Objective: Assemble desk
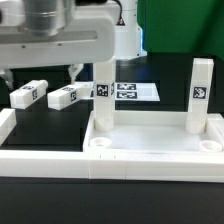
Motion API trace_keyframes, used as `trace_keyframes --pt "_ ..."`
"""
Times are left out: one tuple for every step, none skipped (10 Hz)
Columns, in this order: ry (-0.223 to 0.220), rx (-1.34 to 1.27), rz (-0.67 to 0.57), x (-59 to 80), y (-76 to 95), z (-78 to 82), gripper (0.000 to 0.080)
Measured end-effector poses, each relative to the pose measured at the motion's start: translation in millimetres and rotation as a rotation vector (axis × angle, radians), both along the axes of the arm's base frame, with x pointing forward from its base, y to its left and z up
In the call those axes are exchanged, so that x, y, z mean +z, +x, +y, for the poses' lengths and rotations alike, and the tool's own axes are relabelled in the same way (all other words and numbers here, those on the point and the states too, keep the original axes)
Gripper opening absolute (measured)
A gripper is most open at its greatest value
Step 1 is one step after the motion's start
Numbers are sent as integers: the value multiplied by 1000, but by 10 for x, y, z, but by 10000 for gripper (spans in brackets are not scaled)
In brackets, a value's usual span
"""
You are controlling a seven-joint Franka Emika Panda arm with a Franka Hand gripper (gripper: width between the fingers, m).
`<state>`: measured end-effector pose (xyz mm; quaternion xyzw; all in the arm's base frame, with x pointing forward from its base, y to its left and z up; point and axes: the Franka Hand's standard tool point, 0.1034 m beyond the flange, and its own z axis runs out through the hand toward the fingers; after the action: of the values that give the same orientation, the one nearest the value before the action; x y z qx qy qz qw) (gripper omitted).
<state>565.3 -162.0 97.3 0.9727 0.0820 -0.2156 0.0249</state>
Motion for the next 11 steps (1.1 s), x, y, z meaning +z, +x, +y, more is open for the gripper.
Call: trace_keyframes --pt "22 -76 50 -34 -182 -104 649" --pt "44 -80 40 -93 -283 -277 649" --pt "58 -88 37 -149 -442 -411 649" --pt "57 -95 40 -164 -495 -436 649" --pt "53 -100 38 -165 -478 -417 649" --pt "48 -111 38 -167 -480 -415 649" --pt "35 -138 37 -170 -480 -412 649" --pt "13 -184 36 -174 -480 -408 649" --pt "-9 -235 37 -178 -487 -405 649" --pt "-66 -409 70 -186 -574 -397 649" --pt "-89 -526 97 -221 -681 -399 649"
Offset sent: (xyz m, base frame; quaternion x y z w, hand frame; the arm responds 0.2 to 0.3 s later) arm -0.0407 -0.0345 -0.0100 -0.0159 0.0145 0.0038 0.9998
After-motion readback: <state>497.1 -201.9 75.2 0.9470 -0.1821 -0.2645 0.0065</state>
